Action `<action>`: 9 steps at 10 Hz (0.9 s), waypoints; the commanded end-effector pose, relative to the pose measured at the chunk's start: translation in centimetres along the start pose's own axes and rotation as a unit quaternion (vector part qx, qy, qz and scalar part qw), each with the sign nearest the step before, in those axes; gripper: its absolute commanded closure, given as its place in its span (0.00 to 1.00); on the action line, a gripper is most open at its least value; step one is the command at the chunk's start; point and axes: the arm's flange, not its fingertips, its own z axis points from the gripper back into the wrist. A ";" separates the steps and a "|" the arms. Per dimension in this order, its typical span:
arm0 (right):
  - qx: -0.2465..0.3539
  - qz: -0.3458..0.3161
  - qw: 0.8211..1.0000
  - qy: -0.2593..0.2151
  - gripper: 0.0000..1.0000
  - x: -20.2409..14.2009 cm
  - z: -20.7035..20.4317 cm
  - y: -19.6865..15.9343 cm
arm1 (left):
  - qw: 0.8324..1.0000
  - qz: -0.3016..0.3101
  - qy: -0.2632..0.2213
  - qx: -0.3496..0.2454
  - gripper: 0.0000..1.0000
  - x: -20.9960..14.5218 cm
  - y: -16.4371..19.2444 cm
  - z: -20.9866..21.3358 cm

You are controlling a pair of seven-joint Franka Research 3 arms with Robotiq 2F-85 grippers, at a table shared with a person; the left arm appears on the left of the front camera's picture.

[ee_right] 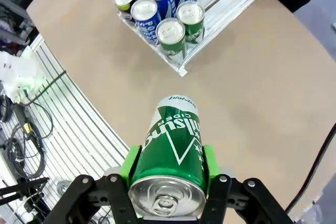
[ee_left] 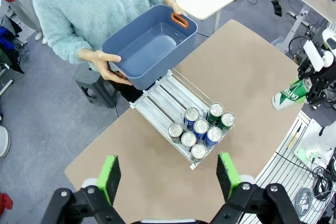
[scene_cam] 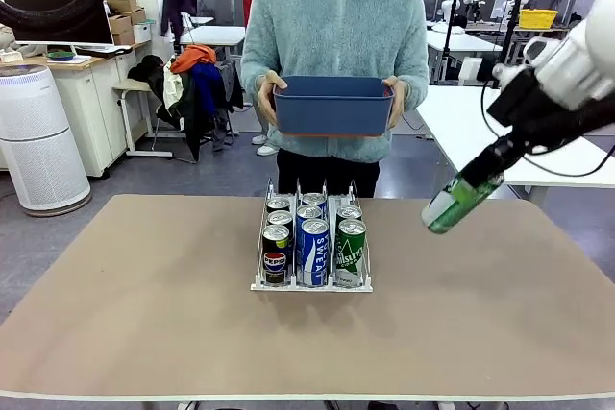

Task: Fill the beverage cans into the dispenser.
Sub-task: Place the picked Sprite in the line of the Automatic Can Dispenser with the same cans.

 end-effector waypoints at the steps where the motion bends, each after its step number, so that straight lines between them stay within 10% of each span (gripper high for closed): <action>1: 0.015 0.046 0.999 -0.008 0.42 -0.2 -2.3 -1.2 | 1.000 0.001 0.000 0.001 0.03 -0.1 0.1 0.1; 2: 0.041 0.076 0.991 -0.106 0.42 0.3 -3.5 -2.5 | 1.000 0.001 0.000 0.001 0.03 -0.1 0.1 0.1; 3: 0.007 0.018 1.000 0.004 0.42 -0.6 -1.5 -0.2 | 1.000 0.001 0.000 0.001 0.03 -0.1 0.1 0.1; 9: -0.005 0.050 0.998 0.025 0.42 2.6 -8.0 1.0 | 1.000 0.001 0.000 0.001 0.03 -0.1 0.1 0.1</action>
